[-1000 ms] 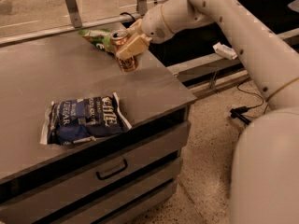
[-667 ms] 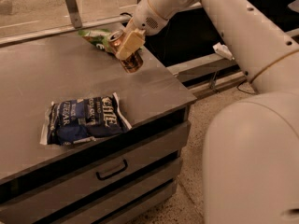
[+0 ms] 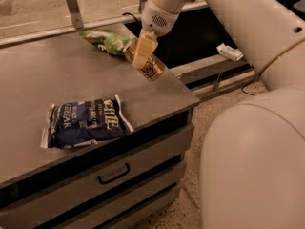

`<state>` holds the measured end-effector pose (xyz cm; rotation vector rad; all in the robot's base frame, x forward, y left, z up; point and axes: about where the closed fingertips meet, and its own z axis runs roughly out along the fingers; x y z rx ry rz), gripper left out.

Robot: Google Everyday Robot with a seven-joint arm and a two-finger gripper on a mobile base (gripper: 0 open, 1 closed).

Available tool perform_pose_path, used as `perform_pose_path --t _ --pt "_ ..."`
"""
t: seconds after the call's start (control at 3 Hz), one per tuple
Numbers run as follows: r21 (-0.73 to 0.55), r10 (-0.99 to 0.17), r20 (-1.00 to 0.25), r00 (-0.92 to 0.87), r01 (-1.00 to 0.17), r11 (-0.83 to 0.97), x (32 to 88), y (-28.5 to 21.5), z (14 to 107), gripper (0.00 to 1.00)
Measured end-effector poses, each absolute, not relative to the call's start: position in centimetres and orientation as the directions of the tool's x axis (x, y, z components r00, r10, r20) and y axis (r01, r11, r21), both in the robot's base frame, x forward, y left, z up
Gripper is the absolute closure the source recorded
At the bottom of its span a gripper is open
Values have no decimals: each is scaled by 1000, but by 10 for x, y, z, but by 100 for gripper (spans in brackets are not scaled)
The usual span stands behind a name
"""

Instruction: Knock orange can over

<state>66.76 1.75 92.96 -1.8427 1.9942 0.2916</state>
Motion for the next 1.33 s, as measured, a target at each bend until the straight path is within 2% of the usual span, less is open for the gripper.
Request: perform_pose_path --t 0.33,0.67,1.33 --pt "-146 -935 -349 -59 -982 117 657 6 922 76" --pt "-172 -956 -290 -47 -980 100 651 3 909 52" --pt "-184 -951 -310 -8 -981 68 640 18 874 6"
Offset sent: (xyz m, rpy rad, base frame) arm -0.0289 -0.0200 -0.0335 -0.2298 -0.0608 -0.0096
